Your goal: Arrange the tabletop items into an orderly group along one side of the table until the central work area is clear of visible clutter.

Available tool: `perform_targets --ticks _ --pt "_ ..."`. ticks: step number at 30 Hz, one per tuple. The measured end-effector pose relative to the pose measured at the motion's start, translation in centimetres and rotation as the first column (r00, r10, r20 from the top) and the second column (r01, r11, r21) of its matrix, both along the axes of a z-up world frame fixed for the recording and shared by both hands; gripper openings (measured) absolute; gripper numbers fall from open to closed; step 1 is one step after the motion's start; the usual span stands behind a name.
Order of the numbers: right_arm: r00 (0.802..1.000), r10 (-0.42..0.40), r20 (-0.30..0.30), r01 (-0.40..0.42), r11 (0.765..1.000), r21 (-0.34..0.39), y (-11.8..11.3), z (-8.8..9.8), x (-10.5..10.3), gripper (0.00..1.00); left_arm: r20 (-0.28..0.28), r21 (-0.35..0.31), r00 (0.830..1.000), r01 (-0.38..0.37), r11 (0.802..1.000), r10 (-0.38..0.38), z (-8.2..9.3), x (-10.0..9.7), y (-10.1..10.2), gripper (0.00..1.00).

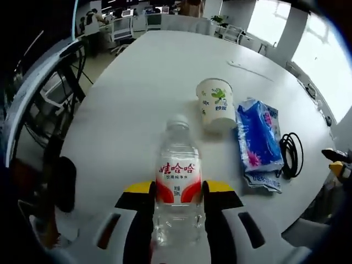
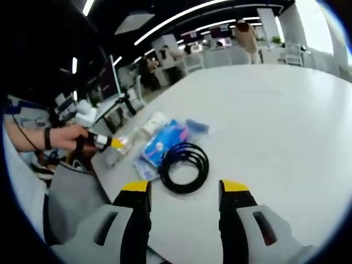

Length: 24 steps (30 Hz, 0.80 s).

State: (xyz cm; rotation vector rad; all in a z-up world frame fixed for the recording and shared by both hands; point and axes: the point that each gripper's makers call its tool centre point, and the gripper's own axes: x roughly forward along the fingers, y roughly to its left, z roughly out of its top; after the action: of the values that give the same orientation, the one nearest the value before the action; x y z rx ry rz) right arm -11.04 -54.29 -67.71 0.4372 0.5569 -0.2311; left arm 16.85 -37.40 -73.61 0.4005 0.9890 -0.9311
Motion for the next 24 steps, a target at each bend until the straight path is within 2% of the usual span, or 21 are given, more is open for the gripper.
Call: perform_targets --ticks 3,9,12,13,19,22,24 --pt "1.000 -0.001 0.012 0.001 1.000 0.001 0.0 0.1 0.1 0.47 -0.044 0.011 0.998 -0.040 0.999 0.041 -0.3 -0.7 0.7 0.34" --pt "1.000 0.004 0.023 -0.004 1.000 -0.001 0.3 0.4 -0.1 0.47 -0.045 0.032 0.999 -0.017 0.999 0.018 -0.5 -1.2 1.0 0.35" --pt "1.000 0.004 0.014 -0.004 1.000 0.000 0.5 0.0 -0.7 0.47 -0.077 -0.013 0.997 -0.032 0.999 0.031 -0.5 -1.2 0.5 0.39" --pt "1.000 0.001 0.011 -0.001 1.000 0.004 0.6 -0.1 -0.9 0.47 -0.077 -0.009 0.997 -0.032 0.999 0.031 -0.7 -1.1 0.5 0.40" --pt "1.000 -0.018 0.001 0.018 1.000 0.004 0.6 -0.3 -2.1 0.47 -0.063 0.040 0.998 0.035 0.999 -0.032 -1.5 -0.9 -0.6 0.42" --pt "1.000 -0.030 0.004 0.030 1.000 0.000 0.4 -0.1 -2.4 0.47 -0.063 0.042 0.997 0.045 0.998 -0.043 -1.7 -0.6 -1.3 0.43" --pt "0.999 -0.039 0.006 0.039 0.999 -0.001 0.2 -0.1 -2.6 0.47 -0.052 0.055 0.996 0.070 0.996 -0.067 -1.9 -0.5 -1.5 0.39"
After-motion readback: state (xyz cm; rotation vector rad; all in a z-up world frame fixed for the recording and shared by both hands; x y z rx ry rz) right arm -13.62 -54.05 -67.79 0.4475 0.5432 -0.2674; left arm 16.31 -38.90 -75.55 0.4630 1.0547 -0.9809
